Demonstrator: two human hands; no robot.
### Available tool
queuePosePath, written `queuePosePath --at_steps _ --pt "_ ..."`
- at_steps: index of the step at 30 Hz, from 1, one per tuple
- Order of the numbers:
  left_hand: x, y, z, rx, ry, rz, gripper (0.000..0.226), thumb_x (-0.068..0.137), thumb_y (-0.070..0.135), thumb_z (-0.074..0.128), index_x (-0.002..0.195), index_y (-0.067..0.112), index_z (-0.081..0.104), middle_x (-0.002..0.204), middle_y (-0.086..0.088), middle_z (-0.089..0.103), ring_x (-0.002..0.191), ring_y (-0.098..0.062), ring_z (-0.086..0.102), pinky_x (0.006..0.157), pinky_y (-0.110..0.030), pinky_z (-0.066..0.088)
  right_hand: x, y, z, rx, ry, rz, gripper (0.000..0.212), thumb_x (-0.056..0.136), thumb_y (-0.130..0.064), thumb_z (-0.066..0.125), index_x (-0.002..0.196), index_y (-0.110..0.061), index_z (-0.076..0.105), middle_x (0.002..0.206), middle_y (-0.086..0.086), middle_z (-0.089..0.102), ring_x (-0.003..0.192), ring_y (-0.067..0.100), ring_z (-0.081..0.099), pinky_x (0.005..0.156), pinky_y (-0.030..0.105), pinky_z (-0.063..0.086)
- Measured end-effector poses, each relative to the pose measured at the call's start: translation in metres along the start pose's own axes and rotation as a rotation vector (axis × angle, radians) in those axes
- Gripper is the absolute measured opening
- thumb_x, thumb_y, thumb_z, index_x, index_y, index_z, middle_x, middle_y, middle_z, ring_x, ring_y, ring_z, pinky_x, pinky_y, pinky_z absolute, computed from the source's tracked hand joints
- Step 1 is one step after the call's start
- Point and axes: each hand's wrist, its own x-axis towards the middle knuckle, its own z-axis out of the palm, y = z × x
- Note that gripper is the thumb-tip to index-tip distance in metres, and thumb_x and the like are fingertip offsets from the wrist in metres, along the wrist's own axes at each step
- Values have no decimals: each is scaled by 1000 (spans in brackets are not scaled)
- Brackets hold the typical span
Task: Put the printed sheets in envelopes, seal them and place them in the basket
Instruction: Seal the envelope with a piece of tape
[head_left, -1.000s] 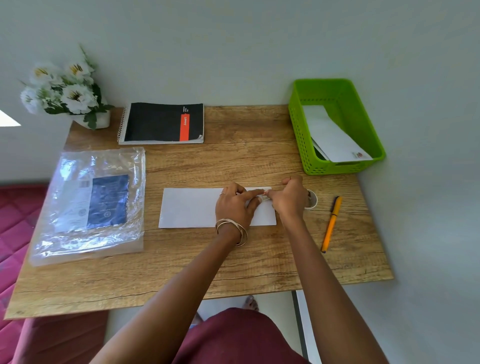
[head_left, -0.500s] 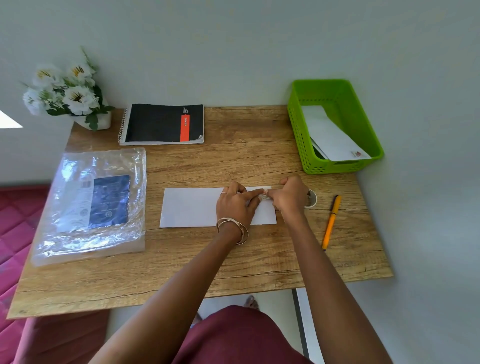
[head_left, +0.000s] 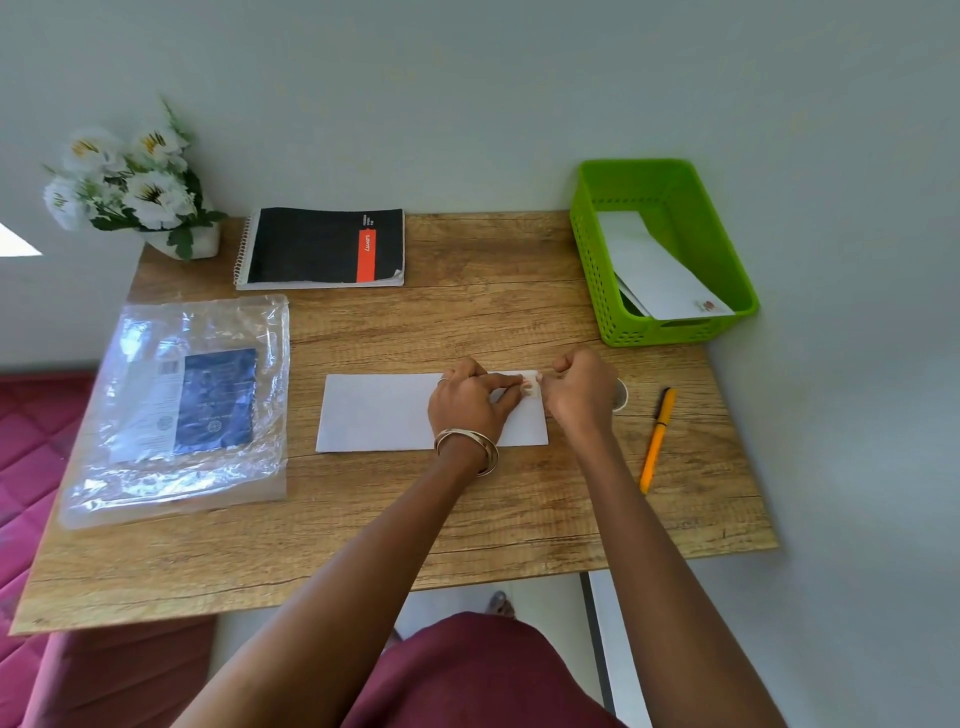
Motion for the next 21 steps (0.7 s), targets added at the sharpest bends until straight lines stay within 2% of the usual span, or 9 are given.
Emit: queuePosePath --at_steps 2,4,7,11,15,18,21 --pt "0 0 0 -2 1 -1 21 81 44 64 98 34 73 91 5 57 86 -18 50 66 -26 35 -10 4 -1 -36 48 -150 13 89 -14 61 95 -4 66 93 13 69 87 30 64 70 35 50" --pt "0 0 0 -1 2 0 21 82 44 64 98 34 73 91 5 57 86 -18 50 66 -27 35 -22 12 4 -86 54 -305 24 93 -10 51 110 -4 67 102 15 68 94 30 63 76 36 50" --pt "-1 -1 0 -21 8 2 20 82 44 64 98 35 72 90 5 57 86 -18 50 67 -27 36 -32 29 16 -195 -1 -415 40 94 -5 45 133 -11 54 106 16 57 92 31 58 72 37 48" --pt "-1 -2 0 -33 13 12 22 83 45 63 100 36 72 89 5 56 87 -17 50 67 -27 36 -35 38 24 -339 -90 -437 50 95 -6 45 144 -13 38 110 17 48 94 32 51 70 38 44" --pt "0 -1 0 -51 21 12 22 83 45 63 101 36 71 89 5 58 87 -18 51 69 -27 37 -35 30 25 -480 -132 -427 54 95 -10 42 148 -10 28 127 18 42 110 33 47 85 40 44" --pt "-1 -2 1 -55 10 -4 22 83 44 63 102 35 71 90 6 57 88 -19 51 70 -27 36 -28 26 22 -410 -157 -369 56 92 -5 44 146 -12 32 125 17 43 109 33 49 84 37 44" --pt "0 -2 1 -44 -10 10 23 83 41 64 104 34 71 90 5 56 88 -19 50 72 -27 37 -18 36 11 -236 -238 -377 62 86 4 43 144 -16 38 117 17 45 95 29 51 75 28 37"
